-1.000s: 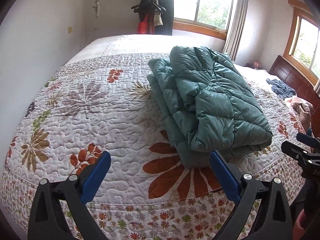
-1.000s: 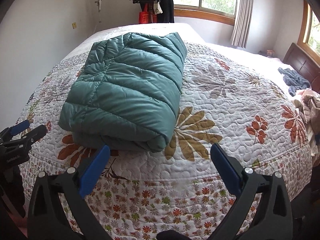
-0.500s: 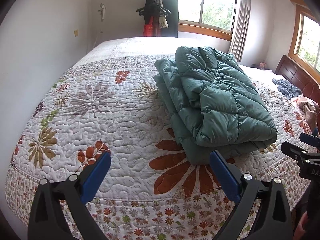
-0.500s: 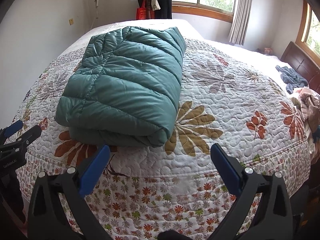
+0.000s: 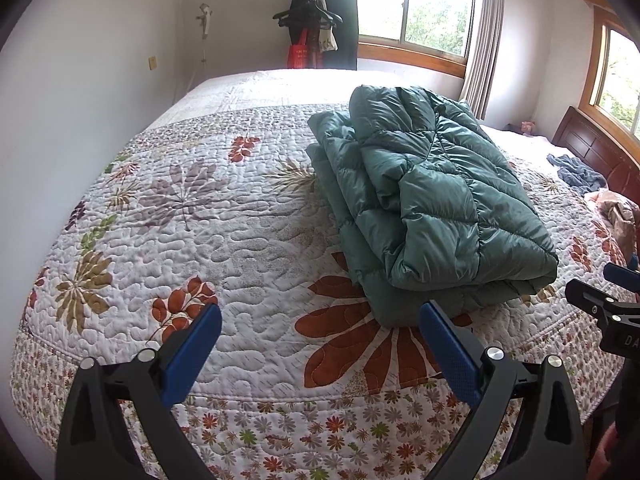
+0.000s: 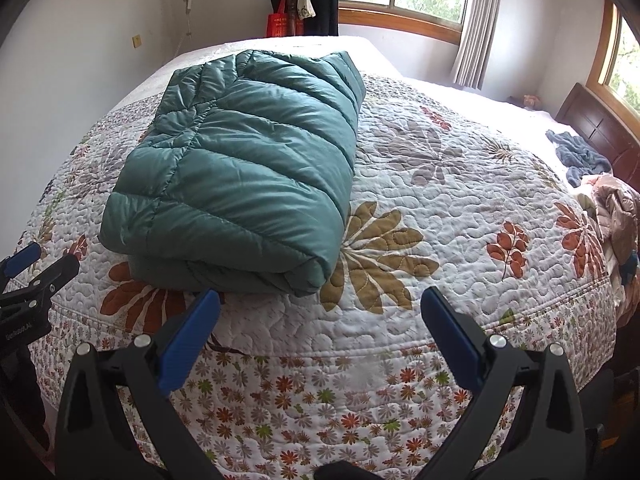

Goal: Fold large clothes

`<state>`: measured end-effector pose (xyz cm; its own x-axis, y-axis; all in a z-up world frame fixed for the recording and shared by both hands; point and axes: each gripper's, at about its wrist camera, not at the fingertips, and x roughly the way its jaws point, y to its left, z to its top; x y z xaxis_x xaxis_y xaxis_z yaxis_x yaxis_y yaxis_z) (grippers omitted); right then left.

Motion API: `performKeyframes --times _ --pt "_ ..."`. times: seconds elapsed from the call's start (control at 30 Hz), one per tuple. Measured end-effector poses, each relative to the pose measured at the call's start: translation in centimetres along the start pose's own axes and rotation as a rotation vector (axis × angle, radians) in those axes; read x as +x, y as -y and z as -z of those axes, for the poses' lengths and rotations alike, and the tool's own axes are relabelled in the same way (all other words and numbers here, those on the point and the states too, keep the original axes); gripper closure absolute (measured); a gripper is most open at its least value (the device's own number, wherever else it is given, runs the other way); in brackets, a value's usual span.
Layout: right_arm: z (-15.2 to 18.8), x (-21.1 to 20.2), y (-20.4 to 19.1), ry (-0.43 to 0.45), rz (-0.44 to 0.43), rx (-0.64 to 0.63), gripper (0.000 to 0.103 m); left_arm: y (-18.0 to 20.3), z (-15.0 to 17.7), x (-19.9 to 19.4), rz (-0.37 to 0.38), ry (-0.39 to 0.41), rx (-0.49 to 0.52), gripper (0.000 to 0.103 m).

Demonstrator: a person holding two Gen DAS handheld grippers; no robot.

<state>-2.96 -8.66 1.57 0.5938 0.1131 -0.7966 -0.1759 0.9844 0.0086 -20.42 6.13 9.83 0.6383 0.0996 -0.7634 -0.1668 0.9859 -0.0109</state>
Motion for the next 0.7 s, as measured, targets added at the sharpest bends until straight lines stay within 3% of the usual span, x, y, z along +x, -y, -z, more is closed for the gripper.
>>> performKeyframes --times 0.7 --pt "-0.13 0.46 0.22 -0.010 -0.001 -0.002 0.003 -0.03 0.04 0.39 -0.007 -0.007 -0.006 0.004"
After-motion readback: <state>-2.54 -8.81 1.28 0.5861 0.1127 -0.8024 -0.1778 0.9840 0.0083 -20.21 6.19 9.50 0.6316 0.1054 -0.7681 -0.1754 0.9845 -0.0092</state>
